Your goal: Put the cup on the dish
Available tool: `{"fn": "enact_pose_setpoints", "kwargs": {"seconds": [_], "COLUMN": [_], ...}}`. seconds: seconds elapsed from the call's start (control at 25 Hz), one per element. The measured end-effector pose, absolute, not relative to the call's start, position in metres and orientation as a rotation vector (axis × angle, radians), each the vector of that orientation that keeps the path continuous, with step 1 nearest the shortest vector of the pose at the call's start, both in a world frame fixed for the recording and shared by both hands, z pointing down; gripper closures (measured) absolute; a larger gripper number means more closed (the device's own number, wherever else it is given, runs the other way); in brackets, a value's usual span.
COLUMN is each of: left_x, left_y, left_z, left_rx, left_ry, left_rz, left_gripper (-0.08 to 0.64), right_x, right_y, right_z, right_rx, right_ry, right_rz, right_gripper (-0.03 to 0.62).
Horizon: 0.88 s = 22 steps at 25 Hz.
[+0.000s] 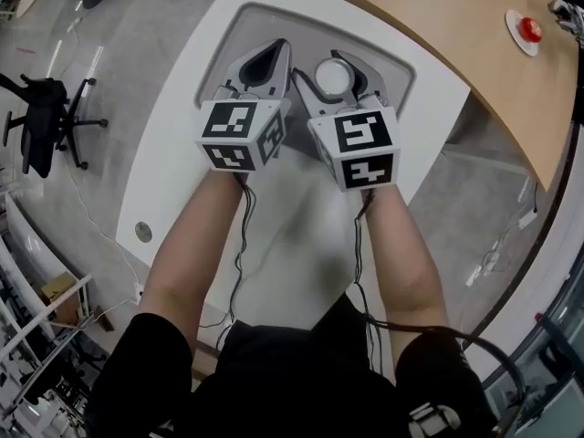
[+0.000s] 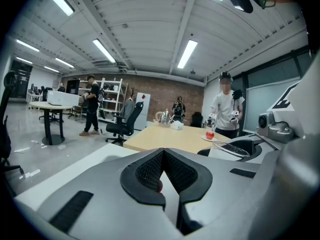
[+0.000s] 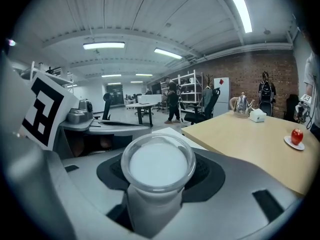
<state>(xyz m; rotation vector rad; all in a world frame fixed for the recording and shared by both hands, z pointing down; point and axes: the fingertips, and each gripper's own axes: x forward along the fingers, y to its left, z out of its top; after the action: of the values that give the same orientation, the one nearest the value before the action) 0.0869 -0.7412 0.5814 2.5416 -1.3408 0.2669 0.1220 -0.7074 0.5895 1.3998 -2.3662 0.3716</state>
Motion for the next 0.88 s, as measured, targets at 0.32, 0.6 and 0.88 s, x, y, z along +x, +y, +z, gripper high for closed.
{"fn": "enact_pose_setpoints", "kwargs": {"seconds": [0.32, 0.6, 0.88], "left_x": [0.084, 0.089, 0.085], "left_y": [-0.759, -0.759, -0.758], "left_z": [0.614, 0.63, 0.635], "left_rx": [2.528, 2.534, 2.522], "left_ry": [-1.337, -1.321, -1.312], "left_rz": [0.332, 0.362, 0.354], "left_gripper": [0.554, 0.554, 0.554], "right_x": [0.118, 0.118, 0.116], "right_y": [-0.725, -0.723, -0.726], "right_z": [0.63, 0.656, 0.657], "right_rx": [1.402, 1.383, 1.397], "right_ry": [-2.324, -2.292, -2.269], "right_rz": [0.411, 0.477, 0.437], "right_gripper": [0.345, 0.344, 0.345]}}
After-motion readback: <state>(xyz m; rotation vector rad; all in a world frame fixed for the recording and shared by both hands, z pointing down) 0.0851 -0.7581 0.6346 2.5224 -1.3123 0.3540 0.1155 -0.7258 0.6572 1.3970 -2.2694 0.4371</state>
